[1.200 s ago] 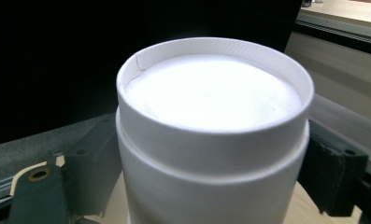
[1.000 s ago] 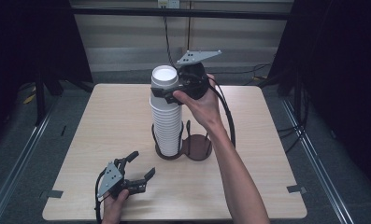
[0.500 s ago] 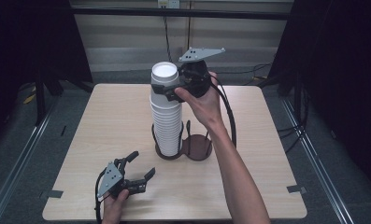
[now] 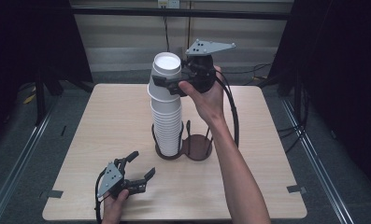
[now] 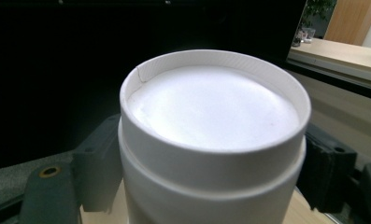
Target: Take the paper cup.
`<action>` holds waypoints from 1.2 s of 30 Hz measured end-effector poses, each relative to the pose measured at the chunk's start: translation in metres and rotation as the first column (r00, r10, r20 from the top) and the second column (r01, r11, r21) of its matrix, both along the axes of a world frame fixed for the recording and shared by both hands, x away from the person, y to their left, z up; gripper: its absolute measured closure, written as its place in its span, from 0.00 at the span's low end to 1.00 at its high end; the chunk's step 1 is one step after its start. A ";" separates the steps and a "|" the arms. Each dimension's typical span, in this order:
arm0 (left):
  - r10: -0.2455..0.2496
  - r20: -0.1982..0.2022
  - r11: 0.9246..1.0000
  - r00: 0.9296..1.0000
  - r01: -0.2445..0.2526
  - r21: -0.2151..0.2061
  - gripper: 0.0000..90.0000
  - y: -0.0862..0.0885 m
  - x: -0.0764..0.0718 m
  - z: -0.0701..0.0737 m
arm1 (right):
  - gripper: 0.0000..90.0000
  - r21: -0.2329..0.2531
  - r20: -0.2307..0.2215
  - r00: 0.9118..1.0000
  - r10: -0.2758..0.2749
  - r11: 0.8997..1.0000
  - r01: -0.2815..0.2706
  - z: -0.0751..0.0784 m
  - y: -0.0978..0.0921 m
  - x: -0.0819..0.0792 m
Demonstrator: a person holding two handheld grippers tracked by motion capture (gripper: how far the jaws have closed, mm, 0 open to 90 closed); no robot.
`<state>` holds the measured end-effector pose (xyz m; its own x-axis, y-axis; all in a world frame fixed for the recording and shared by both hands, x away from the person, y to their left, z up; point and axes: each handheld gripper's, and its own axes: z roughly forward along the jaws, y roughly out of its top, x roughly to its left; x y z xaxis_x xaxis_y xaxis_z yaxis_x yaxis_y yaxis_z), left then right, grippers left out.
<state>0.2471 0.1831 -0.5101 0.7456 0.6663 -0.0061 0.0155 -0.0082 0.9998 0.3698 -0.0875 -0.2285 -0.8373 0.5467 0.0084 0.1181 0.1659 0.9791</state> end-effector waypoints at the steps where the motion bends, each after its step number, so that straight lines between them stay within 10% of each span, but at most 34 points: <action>1: -0.002 -0.002 1.000 1.000 0.002 -0.003 0.17 0.000 0.000 0.000 | 0.23 0.005 0.005 1.000 -0.001 1.000 0.001 0.002 0.000 -0.001; 36: -0.002 0.003 1.000 1.000 0.002 0.003 0.17 0.000 0.000 0.000 | 0.24 0.202 0.037 0.999 -0.017 0.979 0.009 0.028 -0.039 -0.022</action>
<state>0.2473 0.1831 -0.5100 0.7470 0.6648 -0.0018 0.0120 -0.0108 0.9999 0.3475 -0.1267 -0.2003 -0.8320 0.5478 0.0877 0.0807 -0.0369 0.9961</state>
